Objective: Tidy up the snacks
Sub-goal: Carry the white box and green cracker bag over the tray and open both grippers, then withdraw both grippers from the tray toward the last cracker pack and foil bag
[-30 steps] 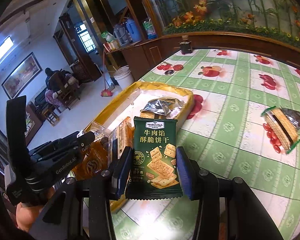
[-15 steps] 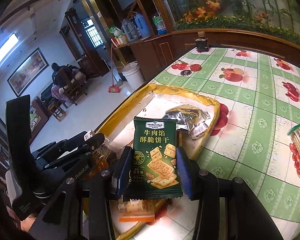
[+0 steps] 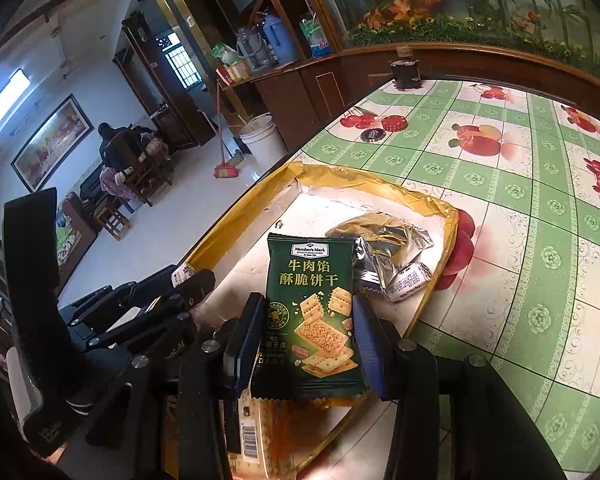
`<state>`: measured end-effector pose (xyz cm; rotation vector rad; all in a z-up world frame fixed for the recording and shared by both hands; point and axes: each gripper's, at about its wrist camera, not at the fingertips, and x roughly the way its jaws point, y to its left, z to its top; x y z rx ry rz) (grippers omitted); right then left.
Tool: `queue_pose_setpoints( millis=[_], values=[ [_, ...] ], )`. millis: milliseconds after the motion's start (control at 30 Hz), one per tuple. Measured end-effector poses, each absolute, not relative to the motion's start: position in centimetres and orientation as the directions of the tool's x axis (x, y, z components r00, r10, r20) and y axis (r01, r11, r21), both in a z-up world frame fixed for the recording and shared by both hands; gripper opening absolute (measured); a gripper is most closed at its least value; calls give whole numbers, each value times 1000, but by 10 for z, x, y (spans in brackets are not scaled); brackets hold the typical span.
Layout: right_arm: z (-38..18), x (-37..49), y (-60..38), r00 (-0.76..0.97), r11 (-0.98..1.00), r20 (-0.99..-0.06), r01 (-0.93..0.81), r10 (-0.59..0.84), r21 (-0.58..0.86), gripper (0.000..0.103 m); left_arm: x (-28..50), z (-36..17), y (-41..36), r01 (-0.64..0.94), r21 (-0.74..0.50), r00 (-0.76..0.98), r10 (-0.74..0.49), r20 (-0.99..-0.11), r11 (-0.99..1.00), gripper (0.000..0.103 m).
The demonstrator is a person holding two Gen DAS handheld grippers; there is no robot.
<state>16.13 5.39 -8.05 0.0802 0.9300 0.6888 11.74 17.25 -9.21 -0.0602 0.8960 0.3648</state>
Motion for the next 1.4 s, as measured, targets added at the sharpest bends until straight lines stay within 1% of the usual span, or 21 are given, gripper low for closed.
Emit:
queue_pose_setpoints(
  millis=[67,133,233,367,600,633,700,767,1100,1200,1400],
  values=[
    [-81,163,54,394,783,-711,-508,582,359,48,117,-91,174,-336,92,566,279,-776,937,35],
    [-79,161,52,399,781,-705,-509,586,362,52,114,-88,173,-341,98,571,289,-768,935,43],
    [-74,156,44,418,787,-697,-505,583,355,52,106,-84,175,-351,79,584,284,-760,933,48],
    [-65,148,24,443,790,-675,-489,590,370,53,93,-73,175,-359,50,605,273,-748,932,49],
    [-45,124,-20,497,799,-632,-453,595,396,54,69,-46,161,-344,26,663,263,-701,938,49],
    [-43,121,-25,505,801,-627,-448,594,398,54,67,-43,157,-340,26,671,262,-694,940,53],
    [-39,115,-35,517,806,-621,-439,589,398,55,62,-37,150,-335,30,684,265,-680,942,55],
    [-35,108,-44,530,809,-613,-433,585,398,57,58,-33,144,-330,29,693,263,-671,944,55],
    [-23,79,-102,596,830,-578,-379,557,410,59,41,-13,110,-284,38,735,243,-633,958,55],
    [-23,73,-121,616,839,-572,-352,542,415,60,39,-9,96,-261,46,746,231,-624,964,60],
    [-24,62,-161,648,855,-567,-299,507,423,61,35,-3,72,-219,59,760,208,-616,974,60]
  ],
)
